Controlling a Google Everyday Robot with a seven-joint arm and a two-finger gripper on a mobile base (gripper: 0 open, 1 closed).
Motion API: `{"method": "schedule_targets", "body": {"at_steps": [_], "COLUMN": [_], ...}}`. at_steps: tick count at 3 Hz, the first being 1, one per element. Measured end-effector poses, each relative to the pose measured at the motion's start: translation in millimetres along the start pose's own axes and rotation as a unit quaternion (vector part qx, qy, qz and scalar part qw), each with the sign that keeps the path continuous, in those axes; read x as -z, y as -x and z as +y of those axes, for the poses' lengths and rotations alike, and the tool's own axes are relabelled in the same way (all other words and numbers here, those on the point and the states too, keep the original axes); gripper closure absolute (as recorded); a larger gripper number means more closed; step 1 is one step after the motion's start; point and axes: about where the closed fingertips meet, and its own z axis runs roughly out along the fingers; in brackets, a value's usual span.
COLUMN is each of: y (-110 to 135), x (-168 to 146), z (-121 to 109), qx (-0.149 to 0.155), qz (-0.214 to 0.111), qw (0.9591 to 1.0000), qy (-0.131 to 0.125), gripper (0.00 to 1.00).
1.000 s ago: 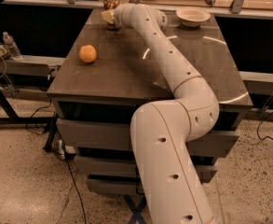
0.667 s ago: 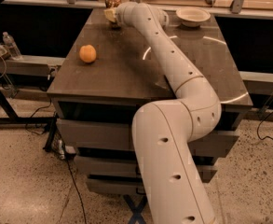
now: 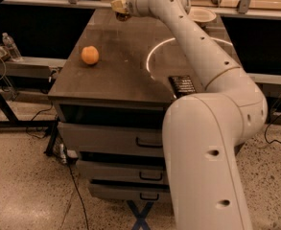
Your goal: Pick orange can
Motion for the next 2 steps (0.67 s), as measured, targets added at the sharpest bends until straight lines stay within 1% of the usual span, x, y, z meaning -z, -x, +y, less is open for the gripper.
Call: {"method": "schedule_targets", "body": {"at_steps": [1, 2], "y": [13, -13], "x": [49, 97], "z": [6, 19], "qx": [0.000, -0.038], "qz": [0.010, 0.036], "qw": [0.9999, 0.9985], "qy": [0.005, 0.014], "gripper": [1.00, 1.00]}}
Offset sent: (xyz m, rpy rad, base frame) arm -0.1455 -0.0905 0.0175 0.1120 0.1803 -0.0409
